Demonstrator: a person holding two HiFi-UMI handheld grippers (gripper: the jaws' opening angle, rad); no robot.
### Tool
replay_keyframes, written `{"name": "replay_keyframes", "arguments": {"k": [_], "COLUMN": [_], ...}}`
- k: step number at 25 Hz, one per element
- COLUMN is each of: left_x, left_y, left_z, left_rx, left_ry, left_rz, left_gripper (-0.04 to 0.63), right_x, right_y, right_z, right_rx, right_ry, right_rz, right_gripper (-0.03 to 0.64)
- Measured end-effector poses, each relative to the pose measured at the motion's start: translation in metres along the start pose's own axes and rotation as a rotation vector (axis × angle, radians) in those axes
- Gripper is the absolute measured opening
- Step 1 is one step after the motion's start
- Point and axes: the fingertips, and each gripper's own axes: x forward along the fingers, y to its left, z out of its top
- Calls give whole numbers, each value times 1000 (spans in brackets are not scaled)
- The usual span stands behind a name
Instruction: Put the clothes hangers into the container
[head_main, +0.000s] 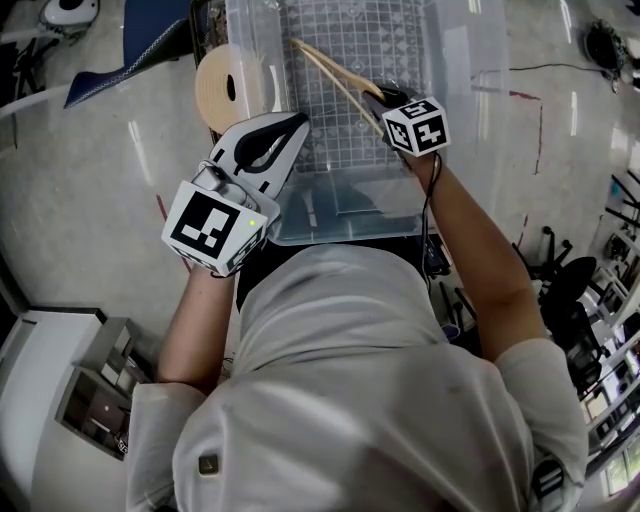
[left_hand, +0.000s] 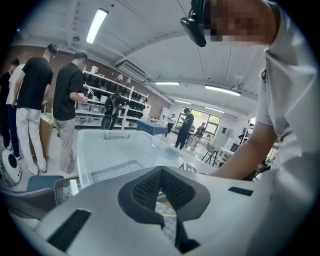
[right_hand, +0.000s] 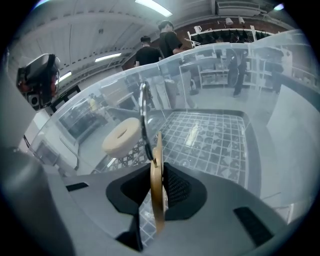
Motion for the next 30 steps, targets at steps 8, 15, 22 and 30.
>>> {"name": "replay_keyframes", "arguments": {"k": [8,15,22,30], "left_x": [0,1,6,13], "left_y": [0,2,3,2], "left_z": [-2,-6,-9,-9], "left_rx": [-3,-8,-13,-16], "left_ry": [4,15,25,34], "left_rz": [9,18,28,27], "left_gripper": [17,17,17,17], "right_x": [12,28,45,63], "right_y": [-18,-48,-78,-98], "right_z": [8,3,-8,-25], "right_rx": [-44,22,61,18], "right_ry": [11,1,37,136], "right_rz": [-28,-79,-131,-182], "right_gripper": [80,143,213,242]}}
